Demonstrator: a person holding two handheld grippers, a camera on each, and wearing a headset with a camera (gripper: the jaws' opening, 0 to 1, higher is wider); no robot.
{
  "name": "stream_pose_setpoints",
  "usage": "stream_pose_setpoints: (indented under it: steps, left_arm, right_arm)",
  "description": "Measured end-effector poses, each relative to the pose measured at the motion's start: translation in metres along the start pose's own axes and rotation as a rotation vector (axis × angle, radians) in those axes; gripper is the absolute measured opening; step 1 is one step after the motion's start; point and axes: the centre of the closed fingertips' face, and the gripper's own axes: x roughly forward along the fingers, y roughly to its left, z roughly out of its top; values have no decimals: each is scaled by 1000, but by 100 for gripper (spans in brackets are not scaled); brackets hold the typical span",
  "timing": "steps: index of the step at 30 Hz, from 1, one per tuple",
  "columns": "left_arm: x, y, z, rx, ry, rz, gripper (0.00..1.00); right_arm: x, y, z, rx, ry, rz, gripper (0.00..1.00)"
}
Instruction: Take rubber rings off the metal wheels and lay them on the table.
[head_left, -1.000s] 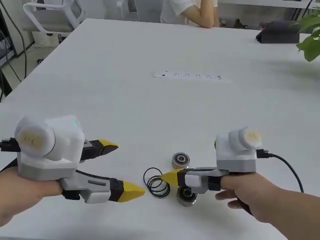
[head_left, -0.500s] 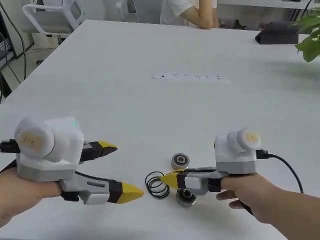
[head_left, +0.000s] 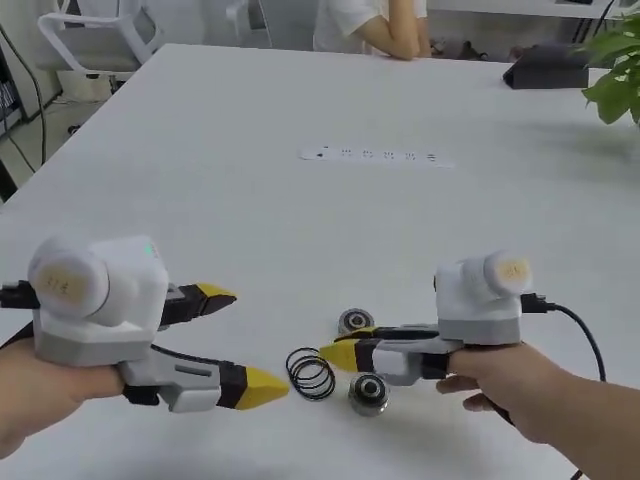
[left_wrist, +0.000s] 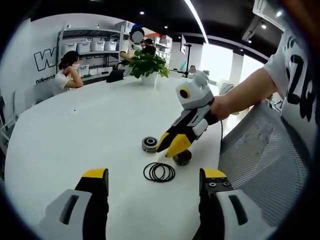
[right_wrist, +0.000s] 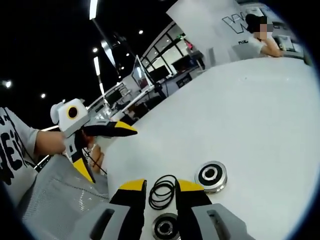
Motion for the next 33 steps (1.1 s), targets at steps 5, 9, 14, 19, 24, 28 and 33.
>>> stream_pose_setpoints:
  steps: [5, 9, 14, 19, 24, 28, 33]
  left_arm:
    - [-2, 0, 3, -5, -11, 5, 72]
    - [-4, -1, 5, -5, -17, 7, 72]
    - [-6, 0, 9, -10, -29, 11, 73]
    - [-8, -1, 12, -9, -37, 15, 73]
    - [-11, -2, 16, -13, -48, 19, 73]
    - [-14, -3, 19, -3, -53, 23, 74]
    - [-17, -6, 21, 8, -58, 28, 75]
  right_arm:
    - [-8, 2, 5, -20, -16, -6, 23]
    - [-15, 1, 6, -39, -26, -16, 25]
    - [-27, 0, 12, -63, -51, -34, 28]
    - [-36, 2, 15, -95, -66, -48, 33]
    - [-47, 7, 17, -139, -74, -59, 36]
    - [-56, 11, 17, -179, -76, -72, 41]
    - [-67, 13, 16, -226, -71, -96, 48]
